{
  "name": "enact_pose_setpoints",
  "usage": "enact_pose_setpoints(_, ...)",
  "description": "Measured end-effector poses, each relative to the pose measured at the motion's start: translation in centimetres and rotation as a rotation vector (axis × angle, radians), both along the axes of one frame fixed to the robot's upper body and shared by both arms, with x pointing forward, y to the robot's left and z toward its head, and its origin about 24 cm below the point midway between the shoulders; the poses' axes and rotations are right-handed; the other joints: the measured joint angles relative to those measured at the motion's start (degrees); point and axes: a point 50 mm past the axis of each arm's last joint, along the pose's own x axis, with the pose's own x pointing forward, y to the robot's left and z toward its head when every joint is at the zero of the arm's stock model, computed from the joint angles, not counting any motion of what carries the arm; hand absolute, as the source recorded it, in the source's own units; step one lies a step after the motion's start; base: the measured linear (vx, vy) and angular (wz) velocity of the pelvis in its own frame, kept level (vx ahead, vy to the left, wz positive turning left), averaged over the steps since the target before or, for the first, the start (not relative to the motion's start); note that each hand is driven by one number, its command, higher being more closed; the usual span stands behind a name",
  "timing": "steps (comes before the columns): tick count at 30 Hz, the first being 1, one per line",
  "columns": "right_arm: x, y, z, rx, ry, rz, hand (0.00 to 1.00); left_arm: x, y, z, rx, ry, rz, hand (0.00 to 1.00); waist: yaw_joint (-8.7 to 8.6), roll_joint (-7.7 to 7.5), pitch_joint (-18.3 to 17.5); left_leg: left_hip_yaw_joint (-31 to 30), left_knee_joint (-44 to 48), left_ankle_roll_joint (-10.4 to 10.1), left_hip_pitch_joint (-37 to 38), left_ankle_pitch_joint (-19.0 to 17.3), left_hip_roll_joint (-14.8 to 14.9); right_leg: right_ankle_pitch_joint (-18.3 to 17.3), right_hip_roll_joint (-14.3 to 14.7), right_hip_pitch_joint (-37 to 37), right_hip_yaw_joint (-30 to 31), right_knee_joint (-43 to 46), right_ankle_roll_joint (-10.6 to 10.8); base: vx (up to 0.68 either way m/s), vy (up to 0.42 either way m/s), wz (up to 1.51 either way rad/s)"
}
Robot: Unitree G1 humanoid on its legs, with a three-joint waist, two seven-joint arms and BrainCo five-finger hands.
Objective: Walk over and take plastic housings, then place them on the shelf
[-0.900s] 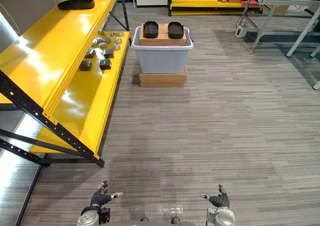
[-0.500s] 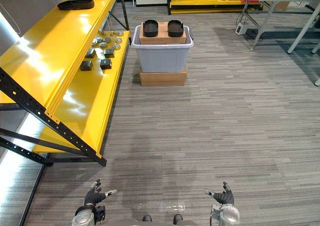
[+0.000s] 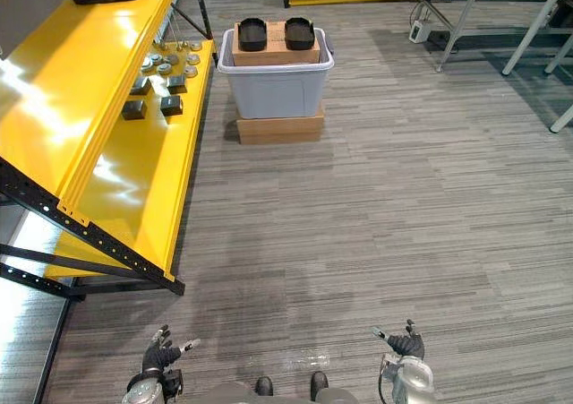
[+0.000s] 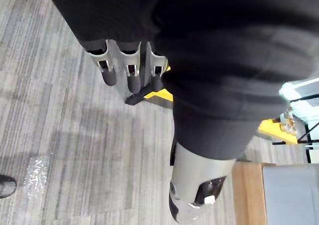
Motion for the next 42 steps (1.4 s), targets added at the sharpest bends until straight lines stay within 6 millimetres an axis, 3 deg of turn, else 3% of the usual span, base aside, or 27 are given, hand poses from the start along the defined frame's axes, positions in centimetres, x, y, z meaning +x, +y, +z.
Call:
enact_pose_setpoints(2,0.4,1.0,0.2,0.026,-0.032,-0.001,0.00,0.3,0.0,0.3,0.003,-0.018,-0.003,0.00,-0.06,-1.06,1.8,0.1,1.4,1.0,2.4,-2.6,-0.9,-2.5,-1.5,-7.4,-2.0,17.9,0.3,0.21,0.103,0.03)
enact_pose_setpoints(3,0.3,1.3,0.2,0.031,-0.033,0.002,0.00,0.3,0.0,0.3,0.003,-0.018,-0.001,0.00,0.03,-1.32,2.1,0.1,1.5,1.2,3.4,-3.5,-1.2,-3.7,-2.2,-9.0,-3.7,20.3,0.1,0.31,0.087,-0.02)
enact_pose_setpoints(6,1.0,1.8,0.4,0.030,-0.043,0.042,0.00,0.3,-0.1,0.3,0.005,-0.015,0.012,0.00,-0.04,-1.47,2.4,-0.6,-0.2,0.7,6.8,-5.6,-0.5,-4.5,-2.4,-14.3,-8.4,17.1,-0.7,0.32,0.024,0.05)
enact_pose_setpoints(8,1.6,1.5,0.7,0.019,-0.057,0.047,0.00,1.2,-0.4,0.5,-0.005,-0.039,0.008,0.00,-0.25,-0.13,3.3,-1.5,-3.5,0.0,10.1,-5.8,1.8,-2.6,-0.3,-17.5,-10.9,10.1,-1.7,0.49,-0.042,0.20)
enact_pose_setpoints(9,1.9,1.2,0.9,0.008,-0.065,0.050,0.00,1.9,-0.8,0.7,-0.015,-0.057,0.006,0.00,-0.57,0.53,3.7,-2.0,-6.1,-1.4,12.3,-5.5,3.6,1.7,1.2,-19.7,-12.0,3.8,-2.6,0.54,-0.081,0.31)
enact_pose_setpoints(11,2.0,1.0,1.0,0.002,-0.066,0.048,0.00,2.5,-0.3,1.0,0.005,-0.071,-0.001,0.00,-1.65,-0.65,3.7,-4.4,-8.1,-3.6,14.7,-4.6,3.4,10.6,0.8,-21.4,-12.1,-6.9,-4.0,0.60,-0.135,0.60)
enact_pose_setpoints(12,1.7,0.7,0.9,-0.008,-0.056,0.043,0.00,2.5,-0.4,1.0,0.005,-0.071,-0.002,0.00,-2.85,-1.17,3.3,-6.7,-7.9,-4.8,16.7,-5.3,4.2,21.0,0.4,-21.0,-12.3,-7.4,-7.6,0.54,-0.170,0.52)
enact_pose_setpoints(13,1.8,0.3,1.1,-0.019,-0.056,0.044,0.00,2.6,-0.8,0.8,-0.010,-0.067,0.001,0.00,-2.94,0.67,3.3,-7.7,-7.2,-5.1,16.9,-5.3,5.8,19.6,1.7,-21.5,-13.7,-5.5,-8.8,0.79,-0.267,0.43)
enact_pose_setpoints(14,2.7,0.5,1.5,-0.017,-0.083,0.048,0.00,2.9,-0.9,0.8,-0.016,-0.067,0.004,0.00,-3.29,1.24,3.1,-8.6,-3.5,-9.4,14.6,-2.6,6.9,16.2,2.0,-21.9,-14.4,-2.4,-10.4,0.78,-0.288,0.08)
enact_pose_setpoints(16,2.8,0.7,1.5,-0.011,-0.088,0.055,0.00,2.8,-1.4,0.6,-0.034,-0.060,0.014,0.00,-3.08,1.23,3.1,-9.7,6.9,-8.1,11.6,6.0,6.2,12.3,2.6,-18.4,-15.0,-1.4,-11.6,0.65,-0.244,0.14)
enact_pose_setpoints(17,2.6,0.9,1.3,-0.008,-0.082,0.060,0.00,2.4,-1.8,0.3,-0.046,-0.051,0.022,0.00,-2.97,1.18,3.2,-10.3,16.6,-7.4,8.9,14.0,6.1,10.4,3.3,-13.0,-14.9,-3.5,-11.8,0.64,-0.227,0.22)
enact_pose_setpoints(19,2.6,1.9,1.2,0.005,-0.087,0.080,0.00,2.1,-1.8,0.3,-0.046,-0.053,0.026,0.00,-2.39,0.65,3.5,-7.6,33.4,-6.6,2.7,14.3,8.7,9.0,5.2,-4.6,-14.4,-8.4,-12.6,0.64,-0.225,0.08)
enact_pose_setpoints(21,2.8,2.8,1.1,0.033,-0.108,0.076,0.00,2.0,-2.0,0.2,-0.058,-0.051,0.029,0.00,0.21,-0.60,3.6,-2.5,43.2,-3.9,-7.2,10.4,10.6,8.6,6.1,3.4,-12.2,-14.4,-13.3,0.45,-0.137,-0.24)
enact_pose_setpoints(23,2.9,3.0,1.1,0.044,-0.112,0.072,0.00,1.6,-2.3,0.1,-0.068,-0.049,0.032,0.00,0.66,-0.48,3.6,-0.8,40.8,-3.9,-13.7,7.0,9.4,8.1,6.1,8.2,-11.5,-18.2,-13.2,0.40,-0.066,-0.11)
enact_pose_setpoints(26,2.8,3.0,1.1,0.046,-0.108,0.070,0.00,1.3,-2.5,0.1,-0.071,-0.048,0.028,0.00,1.89,-0.18,3.8,1.4,24.8,-4.0,-18.4,4.4,6.6,5.9,5.8,13.7,-10.0,-21.0,-12.4,0.38,0.011,-0.14)
enact_pose_setpoints(28,2.6,2.7,1.0,0.046,-0.106,0.046,0.00,1.0,-2.7,0.1,-0.080,-0.044,0.033,0.00,2.40,0.09,3.9,2.2,5.7,-6.4,-19.1,7.0,3.7,3.5,5.2,17.2,-9.3,-22.1,-11.4,0.40,0.079,-0.10)
enact_pose_setpoints(29,2.4,2.3,1.0,0.039,-0.103,0.025,0.00,0.9,-2.9,0.0,-0.086,-0.041,0.034,0.00,3.12,0.02,3.7,2.1,-1.3,-6.5,-18.9,10.5,2.7,2.3,5.1,17.9,-8.6,-22.6,-10.9,0.41,0.132,-0.41)
enact_pose_setpoints(30,2.3,2.3,0.7,0.042,-0.085,0.018,0.00,0.7,-2.9,-0.1,-0.087,-0.033,0.038,0.00,3.86,-0.19,3.0,1.8,-2.0,-3.4,-18.7,15.1,1.3,0.3,4.1,19.1,-7.1,-22.4,-9.7,0.44,0.147,-0.43)
enact_pose_setpoints(31,2.1,2.4,0.5,0.047,-0.074,0.019,0.00,0.3,-2.7,-0.3,-0.086,-0.022,0.046,0.00,3.99,-1.14,2.0,2.0,-1.8,-0.4,-18.6,17.2,0.2,-1.2,2.9,19.3,-6.4,-21.6,-8.6,0.53,0.152,-0.40)
enact_pose_setpoints(32,1.7,2.5,0.3,0.051,-0.061,0.016,0.00,0.2,-2.6,-0.3,-0.087,-0.019,0.056,0.00,4.26,-2.05,1.6,3.2,-0.6,1.0,-18.7,16.6,-0.6,-2.5,1.5,19.1,-6.0,-19.7,-7.3,0.62,0.139,-0.24)
enact_pose_setpoints(34,1.4,2.5,0.1,0.054,-0.052,0.010,0.00,0.3,-3.0,-0.3,-0.100,-0.021,0.065,0.00,4.65,-2.66,1.4,5.0,1.2,2.2,-16.6,13.1,-1.5,-3.7,-0.7,17.3,-5.7,-11.3,-5.0,0.74,0.183,-0.23)
enact_pose_setpoints(35,1.0,2.6,0.0,0.062,-0.044,0.001,0.00,0.3,-3.0,-0.3,-0.099,-0.020,0.060,0.00,4.43,-2.77,1.4,5.2,1.4,2.6,-13.6,11.0,-2.4,-3.9,-1.6,14.5,-5.5,0.0,-2.8,0.69,0.210,-0.12)
enact_pose_setpoints(36,0.7,2.9,-0.2,0.072,-0.039,-0.006,0.00,0.5,-3.0,-0.2,-0.096,-0.026,0.055,0.00,3.73,-2.82,1.4,4.9,1.6,3.1,-10.1,8.7,-3.0,-1.7,-3.0,9.6,-4.5,14.9,1.5,0.55,0.168,-0.03)
enact_pose_setpoints(37,0.5,3.0,-0.3,0.076,-0.039,-0.005,0.00,0.7,-3.0,-0.2,-0.096,-0.029,0.050,0.00,3.31,-2.82,1.4,4.6,1.7,3.3,-8.2,7.4,-3.2,-0.9,-3.5,7.3,-4.2,22.4,2.6,0.52,0.134,0.05)
enact_pose_setpoints(39,-0.1,3.7,-0.4,0.091,-0.032,0.002,0.00,1.3,-3.1,0.1,-0.090,-0.041,0.030,0.00,3.00,-2.82,1.5,4.3,0.2,3.6,0.4,4.6,-3.5,-1.8,-5.9,-0.5,-5.8,38.9,0.5,0.47,0.093,-0.01)
enact_pose_setpoints(41,-0.5,4.0,-0.5,0.098,-0.034,-0.001,0.00,1.9,-3.2,0.3,-0.092,-0.059,0.023,0.00,2.31,-2.33,0.9,2.3,-2.5,3.3,5.1,2.8,-2.7,-3.2,-7.0,-5.2,-9.8,37.7,-1.8,0.39,0.046,0.27)
enact_pose_setpoints(42,-0.7,4.3,-0.5,0.107,-0.033,-0.003,0.00,2.1,-3.1,0.4,-0.090,-0.067,0.021,0.00,1.66,-2.60,0.7,1.6,-3.6,2.7,6.8,1.6,-2.1,-3.3,-7.4,-8.1,-11.9,33.8,-1.8,0.36,0.012,0.33)
